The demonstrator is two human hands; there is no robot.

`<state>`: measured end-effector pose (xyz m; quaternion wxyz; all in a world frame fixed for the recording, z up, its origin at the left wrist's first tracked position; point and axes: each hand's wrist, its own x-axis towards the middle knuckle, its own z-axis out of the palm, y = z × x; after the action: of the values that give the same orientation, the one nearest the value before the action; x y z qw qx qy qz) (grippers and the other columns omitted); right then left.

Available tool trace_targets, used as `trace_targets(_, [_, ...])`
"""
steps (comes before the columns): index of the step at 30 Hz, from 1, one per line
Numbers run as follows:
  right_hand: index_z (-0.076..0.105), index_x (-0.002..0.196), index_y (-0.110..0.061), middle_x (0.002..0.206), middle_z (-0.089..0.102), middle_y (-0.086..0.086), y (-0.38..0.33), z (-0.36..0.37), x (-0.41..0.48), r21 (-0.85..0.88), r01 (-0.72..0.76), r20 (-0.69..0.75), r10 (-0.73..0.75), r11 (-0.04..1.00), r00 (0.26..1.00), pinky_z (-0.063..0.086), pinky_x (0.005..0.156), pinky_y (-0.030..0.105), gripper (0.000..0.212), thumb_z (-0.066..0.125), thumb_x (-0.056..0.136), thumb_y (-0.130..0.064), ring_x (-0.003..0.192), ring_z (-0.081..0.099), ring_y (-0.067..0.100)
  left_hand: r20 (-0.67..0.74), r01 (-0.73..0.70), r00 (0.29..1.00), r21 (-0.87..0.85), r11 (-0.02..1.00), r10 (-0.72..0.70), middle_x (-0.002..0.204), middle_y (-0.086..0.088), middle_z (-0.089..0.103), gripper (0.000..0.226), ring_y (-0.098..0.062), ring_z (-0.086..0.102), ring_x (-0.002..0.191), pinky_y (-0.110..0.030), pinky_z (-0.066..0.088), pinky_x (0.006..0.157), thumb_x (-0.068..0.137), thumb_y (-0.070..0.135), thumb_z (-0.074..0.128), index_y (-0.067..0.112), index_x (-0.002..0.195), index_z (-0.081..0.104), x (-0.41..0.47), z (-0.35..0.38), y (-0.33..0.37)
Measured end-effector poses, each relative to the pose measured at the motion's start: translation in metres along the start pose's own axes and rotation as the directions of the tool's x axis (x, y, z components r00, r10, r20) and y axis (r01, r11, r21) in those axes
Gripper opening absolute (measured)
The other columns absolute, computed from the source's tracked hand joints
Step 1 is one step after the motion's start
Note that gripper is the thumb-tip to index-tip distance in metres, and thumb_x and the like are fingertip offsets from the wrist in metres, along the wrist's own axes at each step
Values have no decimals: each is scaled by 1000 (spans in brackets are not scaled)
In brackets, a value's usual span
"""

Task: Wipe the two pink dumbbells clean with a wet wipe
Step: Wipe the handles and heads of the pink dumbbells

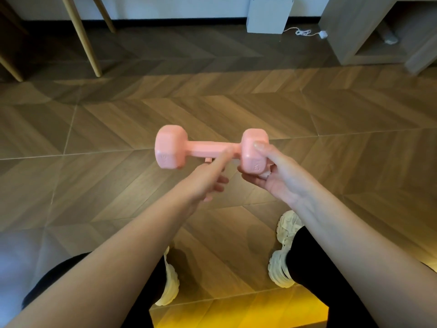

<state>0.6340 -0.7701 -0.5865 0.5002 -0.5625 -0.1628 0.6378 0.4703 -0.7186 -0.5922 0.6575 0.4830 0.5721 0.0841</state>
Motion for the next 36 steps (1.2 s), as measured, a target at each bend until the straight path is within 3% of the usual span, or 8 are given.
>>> trace_targets(5, [76, 97, -16, 93, 74, 9, 5, 18, -6, 82, -5, 115, -5, 997, 993, 59, 80, 36, 29, 72, 74, -34, 89, 70, 26, -222, -210, 973, -746, 631, 61, 78, 8, 65, 15, -10, 59, 78, -32, 40, 79, 92, 29, 65, 19, 81, 62, 2, 9, 20])
trace_targets(10, [64, 127, -24, 109, 74, -10, 5, 34, -9, -196, 144, 116, -123, 970, 986, 51, 91, 26, 67, 73, 69, -57, 107, 65, 7, -263, -294, 950, -935, 198, 169, 71, 0, 68, 18, -18, 71, 83, -35, 54, 93, 96, 16, 59, 11, 78, 60, -1, 1, 42])
trace_targets(16, [54, 140, -25, 139, 56, -14, 8, 35, -17, -559, 635, 201, -656, 533, 728, 38, 103, 14, 55, 70, 88, -37, 132, 47, 0, -291, -309, 950, -929, 201, 118, 51, 4, 48, 47, -12, 53, 45, -26, 51, 58, 93, 14, 61, 16, 46, 53, -3, -10, 51])
trace_targets(20, [55, 136, -17, 146, 50, -1, 9, 35, -25, -671, 719, 381, -750, 178, 541, 31, 114, 52, 46, 63, 93, -30, 141, 39, 16, -300, -315, 949, -927, 203, 103, 51, 5, 40, 33, -11, 43, 44, -24, 47, 52, 93, 23, 62, 17, 67, 43, -7, -17, 52])
trace_targets(24, [58, 128, -38, 149, 44, -17, -5, 36, -27, -442, 699, 226, -684, 562, 693, 29, 117, 39, 37, 48, 93, -46, 145, 32, 11, -273, -285, 958, -937, 203, 84, 51, 5, 35, 35, -12, 38, 43, -19, 44, 46, 92, 26, 61, 18, 69, 36, -7, -19, 52])
trace_targets(27, [49, 140, -37, 147, 51, 4, -16, 34, -20, -102, 162, 193, -140, 982, 971, 47, 101, 48, 61, 58, 85, -63, 123, 56, 20, -232, -253, 966, -941, 227, 114, 51, 4, 36, 37, -12, 39, 42, -18, 43, 47, 91, 28, 62, 17, 68, 36, -7, -16, 51])
trace_targets(29, [59, 133, -29, 137, 57, 20, -13, 32, -17, -72, -69, 382, 92, 995, 919, 49, 96, 55, 53, 54, 89, -57, 110, 61, 35, -201, -234, 969, -936, 265, 144, 51, 4, 40, 36, -12, 42, 42, -18, 44, 47, 90, 29, 63, 17, 66, 39, -7, -12, 50])
trace_targets(36, [57, 128, -17, 125, 67, 6, -7, 29, -15, -115, 71, 232, -42, 991, 972, 58, 83, 36, 67, 80, 68, -36, 111, 67, 21, -274, -275, 961, -945, 174, 32, 48, 7, 38, 32, -8, 38, 38, -18, 41, 44, 92, 29, 64, 19, 72, 41, -1, -12, 54])
